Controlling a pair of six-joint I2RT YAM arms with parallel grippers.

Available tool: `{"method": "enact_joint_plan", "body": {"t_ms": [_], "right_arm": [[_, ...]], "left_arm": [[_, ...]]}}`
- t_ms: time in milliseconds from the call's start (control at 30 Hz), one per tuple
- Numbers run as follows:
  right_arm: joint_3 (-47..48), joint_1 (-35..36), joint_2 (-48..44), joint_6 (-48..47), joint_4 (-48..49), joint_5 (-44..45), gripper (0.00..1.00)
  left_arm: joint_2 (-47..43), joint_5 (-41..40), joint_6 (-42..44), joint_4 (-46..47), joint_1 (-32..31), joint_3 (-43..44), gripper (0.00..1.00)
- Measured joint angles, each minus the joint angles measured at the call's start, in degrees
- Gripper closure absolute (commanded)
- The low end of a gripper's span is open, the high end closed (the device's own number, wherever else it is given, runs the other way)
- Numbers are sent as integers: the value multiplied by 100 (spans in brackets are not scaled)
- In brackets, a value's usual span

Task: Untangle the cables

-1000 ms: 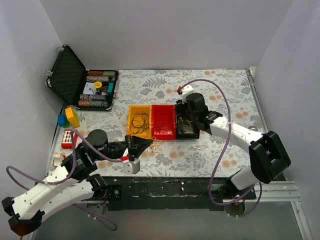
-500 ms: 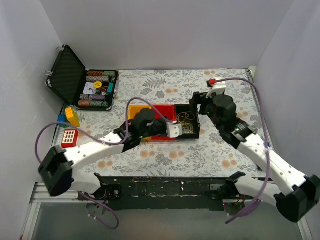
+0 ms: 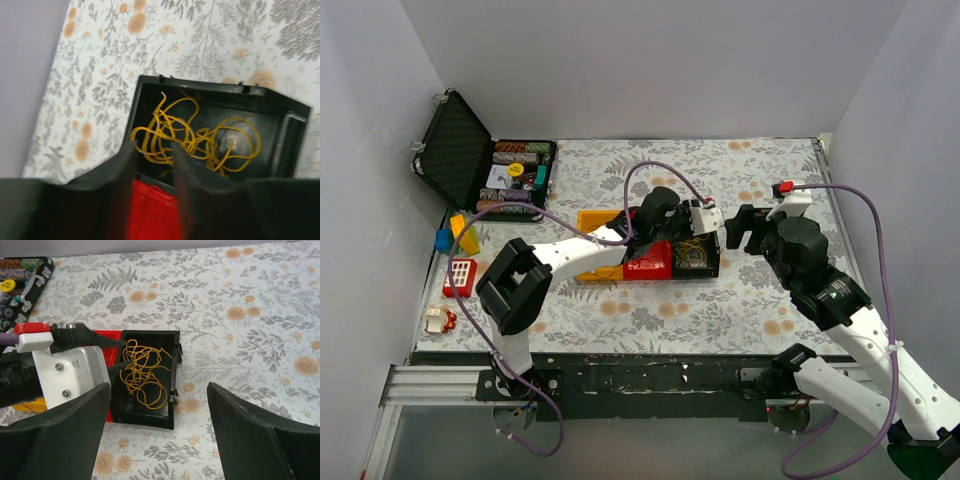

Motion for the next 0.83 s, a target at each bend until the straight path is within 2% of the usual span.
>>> {"method": "enact_joint_plan", "body": {"t_ms": [67, 167, 367, 500, 600, 700, 833], "right_arm": [[0, -26, 2, 7, -149, 87, 13], [17, -35, 61, 15, -278, 98, 13], [267, -31, 304, 17, -490, 48, 11], [413, -31, 378, 11, -579, -57, 10], [439, -31, 415, 20, -638, -127, 10], [398, -31, 415, 57, -693, -190, 10], [111, -33, 358, 138, -669, -275, 9]], "left_arm": [[186, -142, -52, -136, 4, 225, 35], [380, -315, -264, -446, 61, 553, 2], [315, -153, -688, -1252, 302, 955, 2], [140, 149, -1377, -2072, 695, 1648, 2], [-247, -31, -2052, -2533, 966, 1893, 2], [-730, -562, -2662, -2898, 1093, 1838, 2], [-1648, -1047, -3126, -2992, 1174, 927, 2]]}}
